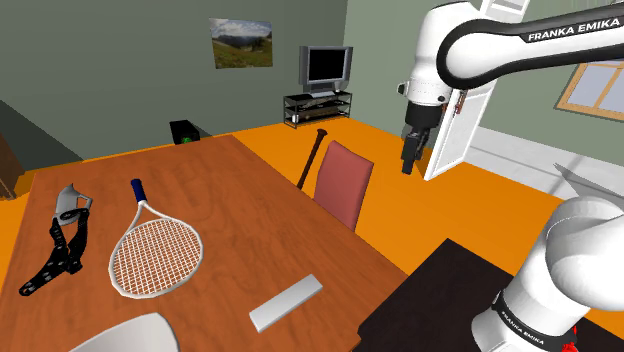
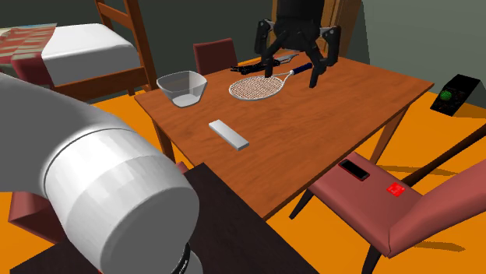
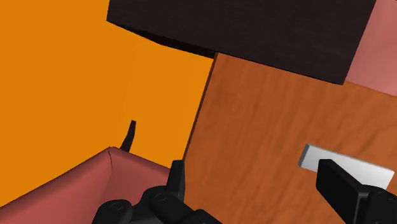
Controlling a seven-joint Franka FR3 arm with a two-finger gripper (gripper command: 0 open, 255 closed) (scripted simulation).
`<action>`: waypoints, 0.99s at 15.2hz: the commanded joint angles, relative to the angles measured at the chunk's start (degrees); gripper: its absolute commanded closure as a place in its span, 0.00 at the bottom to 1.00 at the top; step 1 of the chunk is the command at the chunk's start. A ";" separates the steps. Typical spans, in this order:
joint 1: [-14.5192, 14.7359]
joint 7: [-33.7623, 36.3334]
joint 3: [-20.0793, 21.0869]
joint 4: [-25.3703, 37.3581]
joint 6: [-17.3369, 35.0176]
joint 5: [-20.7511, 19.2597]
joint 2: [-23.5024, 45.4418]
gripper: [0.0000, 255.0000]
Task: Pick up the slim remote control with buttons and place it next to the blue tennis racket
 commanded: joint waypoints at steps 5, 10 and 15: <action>4.25 -5.22 0.96 -2.11 11.58 0.76 8.87 0.00; 7.71 -9.19 2.39 -1.80 20.26 1.55 17.47 0.00; 10.79 -12.99 4.27 -0.32 28.18 2.08 26.43 0.00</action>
